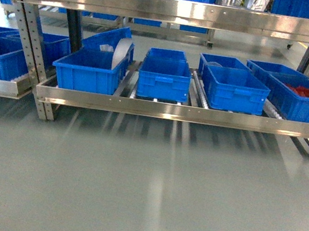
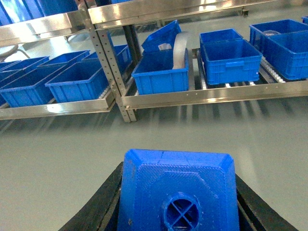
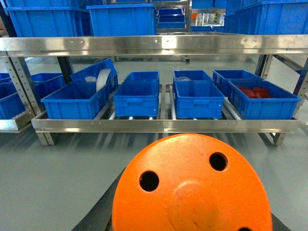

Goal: Sort blue parts and orange caps into right shelf containers

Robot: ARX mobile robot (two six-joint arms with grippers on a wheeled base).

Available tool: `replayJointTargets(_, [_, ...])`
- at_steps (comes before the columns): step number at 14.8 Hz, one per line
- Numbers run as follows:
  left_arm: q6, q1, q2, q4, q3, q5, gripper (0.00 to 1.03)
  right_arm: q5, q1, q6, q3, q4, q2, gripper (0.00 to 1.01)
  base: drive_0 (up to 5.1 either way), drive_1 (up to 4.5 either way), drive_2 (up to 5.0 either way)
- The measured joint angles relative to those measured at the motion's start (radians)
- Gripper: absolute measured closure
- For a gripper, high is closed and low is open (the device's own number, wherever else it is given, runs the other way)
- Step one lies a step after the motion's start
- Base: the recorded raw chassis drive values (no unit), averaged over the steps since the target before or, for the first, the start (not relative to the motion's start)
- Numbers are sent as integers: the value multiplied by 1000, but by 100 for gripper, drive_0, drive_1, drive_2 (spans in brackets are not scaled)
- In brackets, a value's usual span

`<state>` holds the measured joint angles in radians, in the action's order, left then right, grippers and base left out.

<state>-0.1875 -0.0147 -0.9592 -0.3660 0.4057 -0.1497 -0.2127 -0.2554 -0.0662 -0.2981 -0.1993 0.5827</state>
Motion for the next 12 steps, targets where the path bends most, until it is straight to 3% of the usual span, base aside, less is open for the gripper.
replayJointTargets(11, [0, 0, 0, 0, 0, 0, 58, 0, 0, 0, 0, 0, 0, 58, 0, 0, 0])
replayJointTargets(12, [0, 0, 0, -1, 0, 0, 58, 0, 0, 0, 0, 1, 0, 58, 442, -61, -373])
